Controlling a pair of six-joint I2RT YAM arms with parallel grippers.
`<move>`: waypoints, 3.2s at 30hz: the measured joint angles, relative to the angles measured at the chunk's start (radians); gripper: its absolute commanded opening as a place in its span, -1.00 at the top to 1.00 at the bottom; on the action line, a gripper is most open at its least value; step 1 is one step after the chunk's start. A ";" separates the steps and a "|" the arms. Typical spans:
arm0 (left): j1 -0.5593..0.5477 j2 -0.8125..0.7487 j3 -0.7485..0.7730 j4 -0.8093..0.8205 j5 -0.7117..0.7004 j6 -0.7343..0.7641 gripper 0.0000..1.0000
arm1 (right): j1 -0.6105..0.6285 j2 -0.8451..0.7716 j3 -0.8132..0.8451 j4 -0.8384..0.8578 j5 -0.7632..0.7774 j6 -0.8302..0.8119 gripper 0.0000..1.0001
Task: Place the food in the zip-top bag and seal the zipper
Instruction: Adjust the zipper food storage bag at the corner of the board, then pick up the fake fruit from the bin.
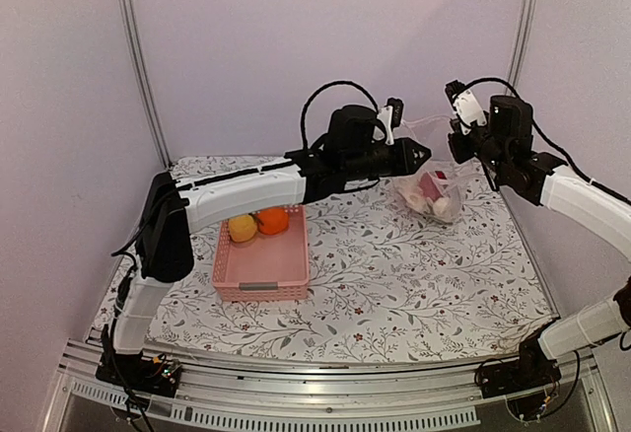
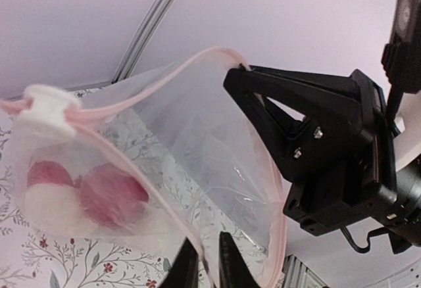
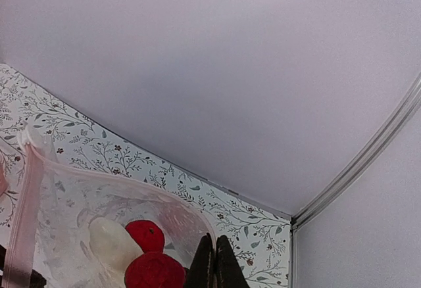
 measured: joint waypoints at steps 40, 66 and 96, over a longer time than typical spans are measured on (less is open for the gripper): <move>0.243 -0.788 -1.002 -0.499 -0.502 0.171 -0.89 | -0.076 -0.002 -0.127 -0.044 -0.208 0.086 1.00; 0.441 -0.489 -0.800 -0.587 -0.339 0.410 -0.75 | -0.197 -0.018 0.027 -0.087 -0.179 0.075 1.00; 0.451 -0.322 -0.750 -0.656 -0.397 0.426 -0.32 | -0.205 -0.025 -0.093 -0.105 -0.480 0.139 1.00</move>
